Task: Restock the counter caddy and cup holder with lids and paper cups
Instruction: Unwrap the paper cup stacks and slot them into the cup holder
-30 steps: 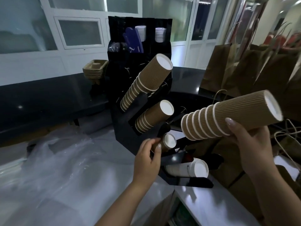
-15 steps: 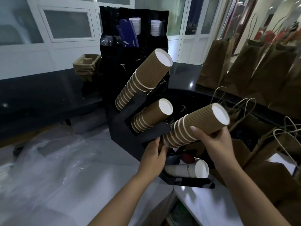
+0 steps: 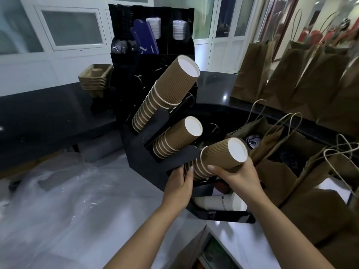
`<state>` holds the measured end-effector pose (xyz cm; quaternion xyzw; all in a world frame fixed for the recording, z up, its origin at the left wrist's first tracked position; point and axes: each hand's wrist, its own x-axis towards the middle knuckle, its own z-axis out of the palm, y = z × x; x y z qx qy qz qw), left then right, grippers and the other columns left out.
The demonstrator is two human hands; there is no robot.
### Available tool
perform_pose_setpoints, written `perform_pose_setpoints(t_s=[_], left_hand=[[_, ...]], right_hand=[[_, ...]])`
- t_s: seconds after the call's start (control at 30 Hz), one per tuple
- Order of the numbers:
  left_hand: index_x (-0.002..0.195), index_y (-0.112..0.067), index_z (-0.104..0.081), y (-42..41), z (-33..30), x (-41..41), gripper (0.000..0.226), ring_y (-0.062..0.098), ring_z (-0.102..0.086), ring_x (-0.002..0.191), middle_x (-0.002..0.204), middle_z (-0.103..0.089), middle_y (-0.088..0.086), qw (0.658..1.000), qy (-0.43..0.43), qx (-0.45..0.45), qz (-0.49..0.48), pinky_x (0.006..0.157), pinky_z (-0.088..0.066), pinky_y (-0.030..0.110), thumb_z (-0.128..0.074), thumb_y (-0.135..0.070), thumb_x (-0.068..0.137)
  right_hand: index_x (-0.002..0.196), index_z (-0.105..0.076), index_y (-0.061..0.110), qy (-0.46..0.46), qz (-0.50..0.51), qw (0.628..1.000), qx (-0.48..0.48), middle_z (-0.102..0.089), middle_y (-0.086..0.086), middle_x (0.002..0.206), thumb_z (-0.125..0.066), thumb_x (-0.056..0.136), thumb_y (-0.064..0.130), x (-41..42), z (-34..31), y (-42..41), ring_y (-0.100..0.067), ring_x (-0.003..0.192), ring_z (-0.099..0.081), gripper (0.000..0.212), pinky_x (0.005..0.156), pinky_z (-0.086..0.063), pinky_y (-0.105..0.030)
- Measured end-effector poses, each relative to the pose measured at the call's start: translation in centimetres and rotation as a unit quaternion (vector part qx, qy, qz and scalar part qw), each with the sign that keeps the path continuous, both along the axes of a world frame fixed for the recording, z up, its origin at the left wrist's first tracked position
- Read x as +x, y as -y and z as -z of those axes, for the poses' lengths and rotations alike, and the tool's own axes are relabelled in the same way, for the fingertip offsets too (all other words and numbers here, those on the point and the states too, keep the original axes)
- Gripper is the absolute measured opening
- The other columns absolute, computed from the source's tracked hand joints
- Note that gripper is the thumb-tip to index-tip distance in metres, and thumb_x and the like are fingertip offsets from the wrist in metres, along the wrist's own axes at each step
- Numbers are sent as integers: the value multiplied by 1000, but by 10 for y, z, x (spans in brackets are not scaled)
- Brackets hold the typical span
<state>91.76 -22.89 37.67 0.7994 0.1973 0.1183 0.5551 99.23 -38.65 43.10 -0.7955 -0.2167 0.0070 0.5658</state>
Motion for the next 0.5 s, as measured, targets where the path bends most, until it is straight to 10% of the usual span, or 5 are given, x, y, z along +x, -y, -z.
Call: perform_pose_setpoints(t_s=[0.17,0.5], left_hand=[[152,-22,-24,-2,3,1,61,13,-27,143,156,-28,-3,1000,-19,7,-11,109,-24,26,-31,-51,99],[149,-21,-31,2,6,-1,52,11,-33,137,150,-36,-2,999,20,35,-23,102,-26,19,-37,-42,101]], right_hand=[[131,-46,30,6,27,998,59,-55,15,120,-79,62,47,-5,-10,3,-1,114,-52,79,88,-47,-20],[123,-54,25,37,1,998,-46,-58,16,112,-78,73,46,9,-20,-4,1,104,-54,59,74,-45,-13]])
